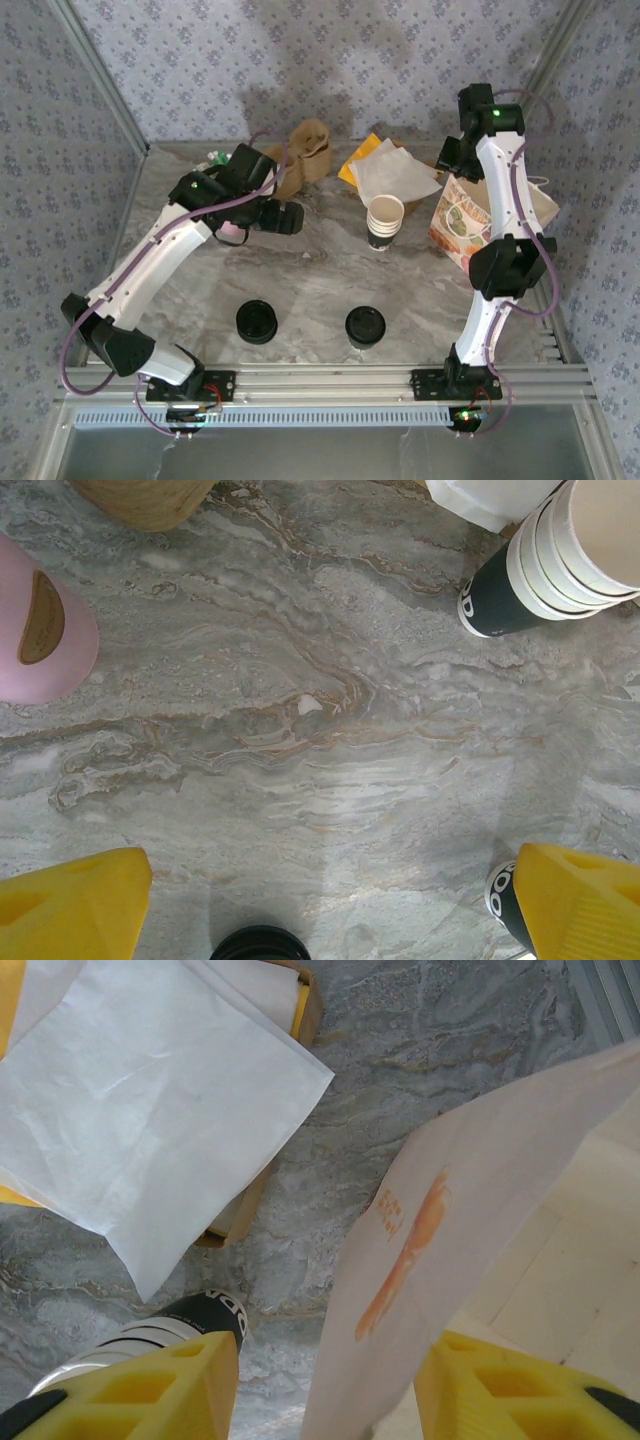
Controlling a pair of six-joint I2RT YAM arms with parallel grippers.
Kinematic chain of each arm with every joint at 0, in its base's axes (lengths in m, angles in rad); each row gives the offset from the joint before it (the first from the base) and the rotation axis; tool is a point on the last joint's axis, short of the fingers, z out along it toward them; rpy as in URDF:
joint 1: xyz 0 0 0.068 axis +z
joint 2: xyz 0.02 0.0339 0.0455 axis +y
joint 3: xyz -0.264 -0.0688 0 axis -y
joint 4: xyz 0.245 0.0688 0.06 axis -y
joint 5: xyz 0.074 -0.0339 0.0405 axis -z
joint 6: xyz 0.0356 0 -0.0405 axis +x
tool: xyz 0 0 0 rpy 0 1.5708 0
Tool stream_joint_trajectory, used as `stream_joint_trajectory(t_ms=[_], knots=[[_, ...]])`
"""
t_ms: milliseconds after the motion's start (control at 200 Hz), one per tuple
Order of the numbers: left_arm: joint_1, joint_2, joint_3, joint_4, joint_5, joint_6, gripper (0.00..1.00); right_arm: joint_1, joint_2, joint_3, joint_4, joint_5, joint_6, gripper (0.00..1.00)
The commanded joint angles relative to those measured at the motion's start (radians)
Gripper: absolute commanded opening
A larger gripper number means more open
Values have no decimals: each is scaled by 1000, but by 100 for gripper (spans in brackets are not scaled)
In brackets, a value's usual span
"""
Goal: Pack the takeout coffee
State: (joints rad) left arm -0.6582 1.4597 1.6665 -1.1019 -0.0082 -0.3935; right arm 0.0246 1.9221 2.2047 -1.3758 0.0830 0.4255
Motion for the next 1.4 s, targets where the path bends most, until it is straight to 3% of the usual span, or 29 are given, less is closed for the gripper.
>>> stream_joint_trajectory(t_ms=[0,190,360,610,994,1394], knots=[[-13,-30,-7,-10,8,-13,93,4,-59,-41,-2,7,1,47],[-26,-56,4,-43,-1,-31,99,4,-160,-166,8,-18,-38,37],[-40,-96,9,-52,2,-47,97,14,-253,-258,10,0,-66,22],[-45,-155,12,-84,-3,-85,97,66,-436,-444,0,-36,-90,11],[-46,-222,53,-133,-29,-122,96,401,-689,-646,-5,-82,-106,11],[-47,-248,78,-174,-54,-140,96,606,-621,-615,57,-139,-227,11]])
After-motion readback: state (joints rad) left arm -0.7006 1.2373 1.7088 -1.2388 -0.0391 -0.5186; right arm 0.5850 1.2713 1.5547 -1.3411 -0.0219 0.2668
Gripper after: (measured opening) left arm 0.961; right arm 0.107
